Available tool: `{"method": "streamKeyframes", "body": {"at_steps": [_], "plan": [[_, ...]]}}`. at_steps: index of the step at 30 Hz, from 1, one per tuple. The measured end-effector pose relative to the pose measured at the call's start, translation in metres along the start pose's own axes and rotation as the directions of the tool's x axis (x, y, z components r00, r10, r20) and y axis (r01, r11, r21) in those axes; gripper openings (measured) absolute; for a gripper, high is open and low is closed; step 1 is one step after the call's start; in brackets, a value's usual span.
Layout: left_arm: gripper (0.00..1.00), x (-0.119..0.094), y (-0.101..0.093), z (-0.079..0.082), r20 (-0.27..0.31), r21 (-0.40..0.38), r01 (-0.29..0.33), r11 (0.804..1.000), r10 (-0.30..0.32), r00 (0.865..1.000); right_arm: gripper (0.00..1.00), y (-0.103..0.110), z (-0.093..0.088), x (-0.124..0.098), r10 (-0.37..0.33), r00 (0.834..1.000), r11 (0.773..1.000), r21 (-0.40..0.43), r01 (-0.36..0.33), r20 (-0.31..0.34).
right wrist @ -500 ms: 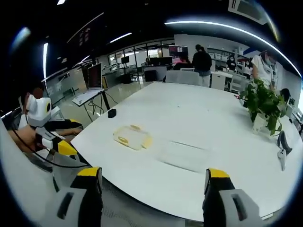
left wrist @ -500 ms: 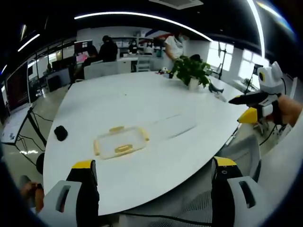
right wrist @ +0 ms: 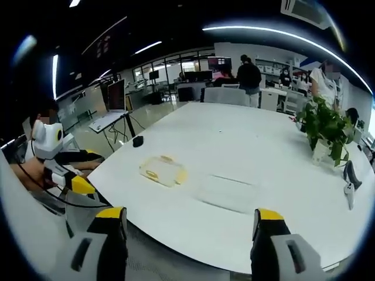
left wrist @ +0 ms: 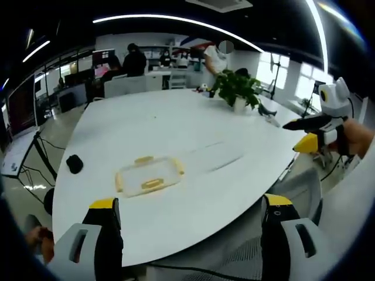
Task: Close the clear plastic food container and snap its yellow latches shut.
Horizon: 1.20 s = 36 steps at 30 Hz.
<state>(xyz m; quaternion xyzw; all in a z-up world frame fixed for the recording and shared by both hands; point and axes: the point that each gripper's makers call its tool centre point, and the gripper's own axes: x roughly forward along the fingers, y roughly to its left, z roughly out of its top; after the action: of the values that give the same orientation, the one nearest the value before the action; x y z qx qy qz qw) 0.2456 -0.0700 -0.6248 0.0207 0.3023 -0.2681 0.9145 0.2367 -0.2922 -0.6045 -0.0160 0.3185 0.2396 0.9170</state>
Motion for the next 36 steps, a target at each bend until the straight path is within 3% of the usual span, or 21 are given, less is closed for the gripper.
{"method": "streamKeyframes", "body": {"at_steps": [16, 31, 36], "plan": [[0.96, -0.001, 0.003, -0.001, 0.004, -0.002, -0.003, 1.0, 0.003, 1.0, 0.89, 0.003, 0.006, 0.001, 0.012, 1.0, 1.0, -0.014, -0.012, 0.02], [0.9, -0.001, 0.012, -0.002, 0.004, 0.035, 0.003, 0.999, -0.003, 1.0, 0.85, 0.005, 0.015, 0.01, 0.024, 0.999, 0.995, -0.095, -0.021, 0.029], [0.89, -0.002, 0.013, 0.003, 0.028, 0.026, 0.027, 0.999, -0.028, 0.999, 0.84, 0.006, 0.016, 0.014, 0.035, 0.999, 0.992, -0.119, -0.032, 0.022]]}}
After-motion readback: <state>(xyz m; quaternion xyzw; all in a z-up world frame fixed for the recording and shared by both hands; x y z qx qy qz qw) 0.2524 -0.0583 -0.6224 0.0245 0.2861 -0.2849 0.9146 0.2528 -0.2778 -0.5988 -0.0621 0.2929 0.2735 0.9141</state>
